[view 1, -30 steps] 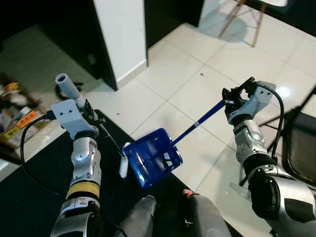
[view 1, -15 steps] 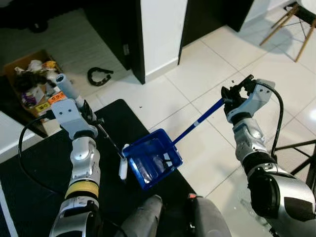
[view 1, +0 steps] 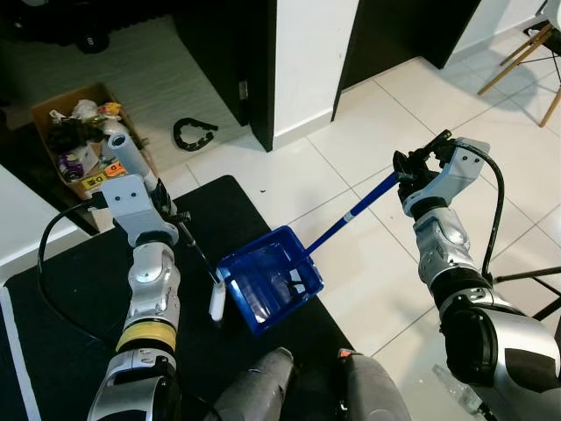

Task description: Sweep floor

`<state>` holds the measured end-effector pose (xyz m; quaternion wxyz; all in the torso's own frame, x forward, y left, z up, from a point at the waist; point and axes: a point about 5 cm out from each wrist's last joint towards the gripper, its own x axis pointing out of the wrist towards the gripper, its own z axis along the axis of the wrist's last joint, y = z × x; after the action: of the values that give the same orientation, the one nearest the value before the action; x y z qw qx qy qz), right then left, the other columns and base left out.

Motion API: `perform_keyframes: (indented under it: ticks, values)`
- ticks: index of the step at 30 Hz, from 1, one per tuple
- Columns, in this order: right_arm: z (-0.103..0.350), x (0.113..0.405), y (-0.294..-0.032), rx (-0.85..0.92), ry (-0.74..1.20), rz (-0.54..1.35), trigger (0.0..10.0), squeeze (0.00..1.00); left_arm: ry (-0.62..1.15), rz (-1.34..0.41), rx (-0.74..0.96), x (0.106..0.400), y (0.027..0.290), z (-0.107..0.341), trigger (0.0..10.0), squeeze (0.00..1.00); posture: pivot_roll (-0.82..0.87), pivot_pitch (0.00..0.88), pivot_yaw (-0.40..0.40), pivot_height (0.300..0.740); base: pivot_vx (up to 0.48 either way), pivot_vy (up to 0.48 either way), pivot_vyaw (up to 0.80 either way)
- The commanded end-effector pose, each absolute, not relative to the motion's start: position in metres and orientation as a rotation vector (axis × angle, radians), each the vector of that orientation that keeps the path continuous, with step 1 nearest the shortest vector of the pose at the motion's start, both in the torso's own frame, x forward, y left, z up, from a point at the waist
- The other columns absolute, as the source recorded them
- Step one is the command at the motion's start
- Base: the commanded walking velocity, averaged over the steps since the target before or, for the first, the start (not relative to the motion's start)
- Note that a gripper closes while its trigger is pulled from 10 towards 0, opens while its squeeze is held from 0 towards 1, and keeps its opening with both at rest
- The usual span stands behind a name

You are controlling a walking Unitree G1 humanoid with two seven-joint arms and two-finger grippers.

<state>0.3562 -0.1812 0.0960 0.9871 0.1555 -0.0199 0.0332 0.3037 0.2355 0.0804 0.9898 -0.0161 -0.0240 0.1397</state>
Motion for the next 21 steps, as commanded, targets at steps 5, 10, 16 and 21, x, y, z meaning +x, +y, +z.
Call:
perform_keyframes:
  ticks: [5, 10, 16, 21]
  values:
    - [0.0985, 0.3564, -0.1871, 0.376, -0.069, 0.042, 10.0, 0.0, -0.079, 0.263, -0.056, 0.3105, 0.2289, 0.0903, 10.0, 0.0, 0.04, 0.08, -0.05, 0.74, 0.177, 0.0, 0.16]
    - [0.0971, 0.355, -0.1877, 0.375, -0.071, 0.045, 10.0, 0.0, -0.079, 0.256, -0.066, 0.3121, 0.2262, 0.0915, 10.0, 0.0, 0.04, 0.084, -0.045, 0.74, 0.443, 0.0, 0.0]
    - [0.0963, 0.3543, -0.1875, 0.381, -0.073, 0.044, 10.0, 0.0, -0.079, 0.259, -0.063, 0.3131, 0.2267, 0.0925, 10.0, 0.0, 0.04, 0.088, -0.044, 0.74, 0.455, 0.0, 0.0]
    - [0.096, 0.3541, -0.1873, 0.384, -0.073, 0.045, 10.0, 0.0, -0.078, 0.261, -0.063, 0.313, 0.2269, 0.0927, 10.0, 0.0, 0.04, 0.091, -0.044, 0.74, 0.448, 0.0, 0.0]
